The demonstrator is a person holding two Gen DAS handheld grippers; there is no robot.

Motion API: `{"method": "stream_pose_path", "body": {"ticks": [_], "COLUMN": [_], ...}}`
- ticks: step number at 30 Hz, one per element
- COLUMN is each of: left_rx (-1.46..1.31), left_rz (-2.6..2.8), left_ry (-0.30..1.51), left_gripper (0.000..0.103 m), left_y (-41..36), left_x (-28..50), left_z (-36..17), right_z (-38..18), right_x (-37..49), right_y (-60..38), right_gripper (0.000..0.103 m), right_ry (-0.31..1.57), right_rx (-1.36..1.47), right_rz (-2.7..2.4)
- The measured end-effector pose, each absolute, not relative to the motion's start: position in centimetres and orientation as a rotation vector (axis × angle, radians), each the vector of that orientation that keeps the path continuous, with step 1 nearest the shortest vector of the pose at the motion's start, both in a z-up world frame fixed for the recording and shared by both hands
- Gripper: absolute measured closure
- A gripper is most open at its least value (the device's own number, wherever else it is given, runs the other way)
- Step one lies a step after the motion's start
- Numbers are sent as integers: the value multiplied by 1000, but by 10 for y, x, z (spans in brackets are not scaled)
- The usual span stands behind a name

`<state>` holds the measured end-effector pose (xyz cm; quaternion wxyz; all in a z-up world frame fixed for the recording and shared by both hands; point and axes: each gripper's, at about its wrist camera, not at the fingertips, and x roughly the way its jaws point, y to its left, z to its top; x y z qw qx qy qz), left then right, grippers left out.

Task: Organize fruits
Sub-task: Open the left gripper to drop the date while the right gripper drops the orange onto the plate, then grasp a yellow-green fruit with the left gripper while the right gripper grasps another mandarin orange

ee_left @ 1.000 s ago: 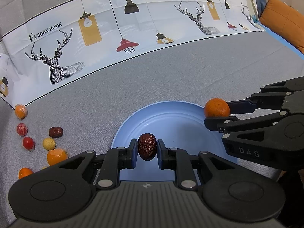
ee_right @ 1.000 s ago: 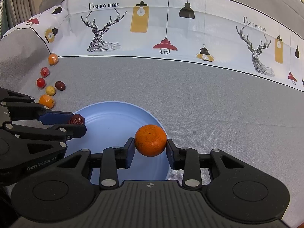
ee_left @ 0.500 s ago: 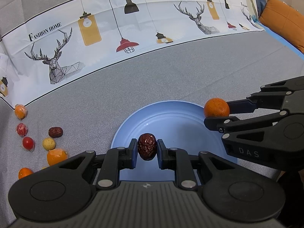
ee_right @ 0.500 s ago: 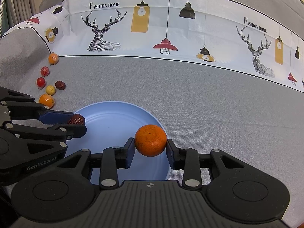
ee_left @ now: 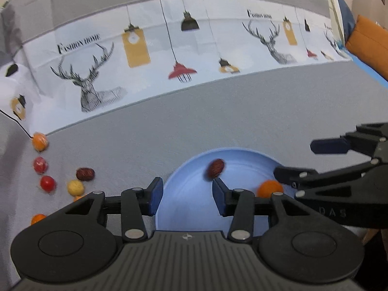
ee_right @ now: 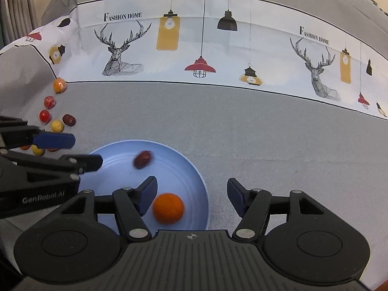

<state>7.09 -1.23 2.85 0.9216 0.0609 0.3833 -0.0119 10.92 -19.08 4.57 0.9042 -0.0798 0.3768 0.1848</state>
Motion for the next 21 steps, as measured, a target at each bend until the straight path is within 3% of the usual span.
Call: {"method": "stream_pose_path", "body": {"ticks": [4, 9, 12, 14, 19, 21], "left_rx": [92, -1, -43, -54, -23, -38], "left_rz": [-20, -37, -34, -23, 15, 33], "left_ry": [739, 752, 776, 779, 743, 764], "left_gripper": [59, 77, 81, 83, 84, 84], "left_y": [-7, 7, 16, 21, 35, 50], "left_x": [68, 70, 72, 72, 64, 69], "left_z": [36, 45, 45, 46, 62, 72], "right_z": [47, 52, 58, 61, 71, 77], "right_x": [109, 107, 106, 107, 108, 106], "right_y": [-190, -188, -188, -187, -180, -175], "right_gripper": [37, 37, 38, 42, 64, 66], "right_ry": [772, 743, 710, 696, 665, 651], "right_rx": [-162, -151, -125, -108, -46, -18], "right_rz": [383, 375, 363, 359, 377, 393]}}
